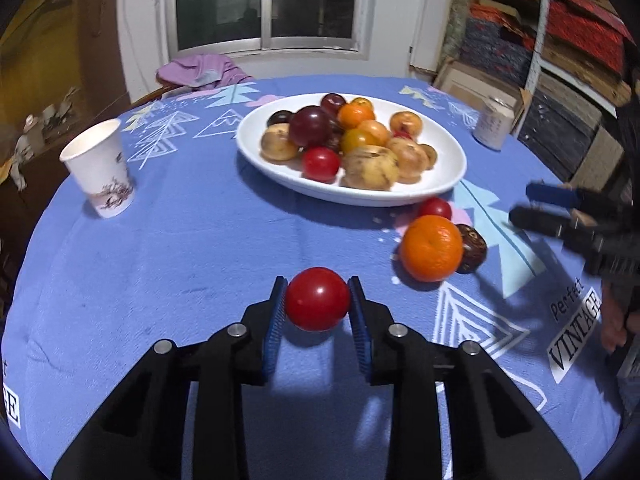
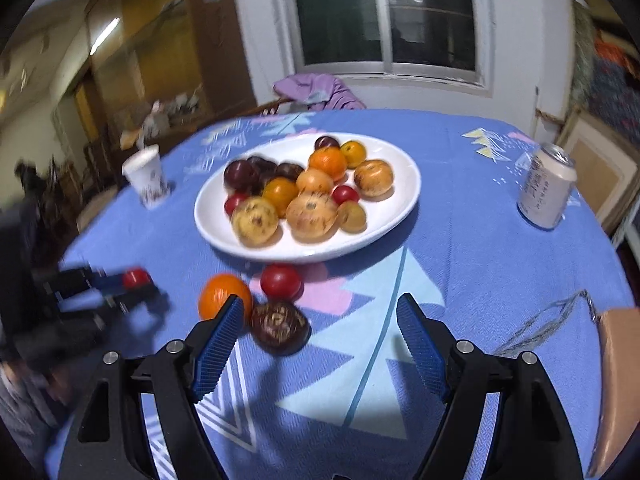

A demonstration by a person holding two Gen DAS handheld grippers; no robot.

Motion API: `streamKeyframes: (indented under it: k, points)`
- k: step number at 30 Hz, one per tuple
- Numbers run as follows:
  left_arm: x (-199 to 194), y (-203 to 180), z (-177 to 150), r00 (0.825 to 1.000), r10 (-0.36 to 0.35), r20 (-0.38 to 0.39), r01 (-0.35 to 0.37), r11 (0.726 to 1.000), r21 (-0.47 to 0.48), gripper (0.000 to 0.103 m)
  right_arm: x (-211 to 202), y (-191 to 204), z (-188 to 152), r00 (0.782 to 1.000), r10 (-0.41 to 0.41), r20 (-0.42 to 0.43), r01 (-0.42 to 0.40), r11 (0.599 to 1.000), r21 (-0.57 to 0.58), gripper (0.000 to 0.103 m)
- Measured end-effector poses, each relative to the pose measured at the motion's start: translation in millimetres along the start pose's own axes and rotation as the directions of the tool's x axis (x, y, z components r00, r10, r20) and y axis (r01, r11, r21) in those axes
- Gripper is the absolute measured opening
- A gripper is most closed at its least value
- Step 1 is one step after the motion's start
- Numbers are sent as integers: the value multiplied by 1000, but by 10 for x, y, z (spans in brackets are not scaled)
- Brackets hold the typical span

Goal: Organize fruits
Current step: 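Grasp the dark brown round fruit with the right tool while the left tool holds the tomato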

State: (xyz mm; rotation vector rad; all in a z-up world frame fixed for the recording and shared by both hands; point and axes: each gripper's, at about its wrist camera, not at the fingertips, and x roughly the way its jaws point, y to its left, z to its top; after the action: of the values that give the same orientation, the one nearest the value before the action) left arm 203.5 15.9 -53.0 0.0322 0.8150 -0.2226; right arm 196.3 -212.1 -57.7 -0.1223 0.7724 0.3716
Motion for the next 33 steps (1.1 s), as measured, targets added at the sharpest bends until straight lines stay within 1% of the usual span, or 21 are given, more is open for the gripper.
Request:
streamKeyframes:
  k: [2,5,9,11,15,22,24,30,33]
  points:
    - [15,42,8,1000,-4,-7,4,1000,-24,30,65,117,-49,1000,-8,-21,7,998,-62,77]
    - [7,26,18,1000,-17,-7,17,1000,-21,30,140,209,-91,999,-27,-39,22,993,-114,72]
    - [-22,-14,4,1000,-31,-2,31,999,-11,30,252,288,-126,997,-36,-63,26,988,-150,65]
    - [-26,-28,0,999,-32,-2,32,999,-10,30,294,313,-134,997,-34,-73,22,987,-160,63]
    - [-46,-47,-3,999,-41,2,41,999,-9,30,293,325,-109,998,-16,-64,7,988,-151,60]
    - [9,-90,-20,999,-41,-19,41,999,2,30,395,265,-57,995,29,-95,-39,995,-97,59]
    - [24,-98,-31,999,-41,-25,41,999,5,30,438,268,-40,992,42,-115,-53,994,-93,44]
    - [70,-92,-37,999,-37,-38,38,999,4,30,378,289,-69,993,53,-103,-63,994,-91,44]
    - [63,-76,-32,999,-38,-33,38,999,-3,30,250,237,-57,996,60,-72,-65,995,-73,44]
